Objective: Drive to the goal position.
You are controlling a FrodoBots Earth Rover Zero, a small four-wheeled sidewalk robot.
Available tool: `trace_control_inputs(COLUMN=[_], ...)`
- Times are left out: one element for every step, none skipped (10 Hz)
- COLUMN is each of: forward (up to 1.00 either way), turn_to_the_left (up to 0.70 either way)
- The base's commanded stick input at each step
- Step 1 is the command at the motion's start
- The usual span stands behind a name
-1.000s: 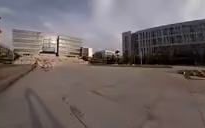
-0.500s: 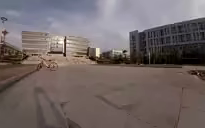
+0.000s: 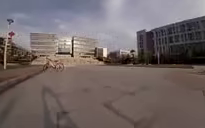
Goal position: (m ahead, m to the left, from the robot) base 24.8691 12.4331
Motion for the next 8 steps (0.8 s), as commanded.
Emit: trace_control_inputs(forward=[0.7,0.7,0.7,0.7,0.7,0.7,0.7,0.7], turn_to_the_left=[0.14,0.14,0.14,0.14,0.14,0.06,0.0,0.0])
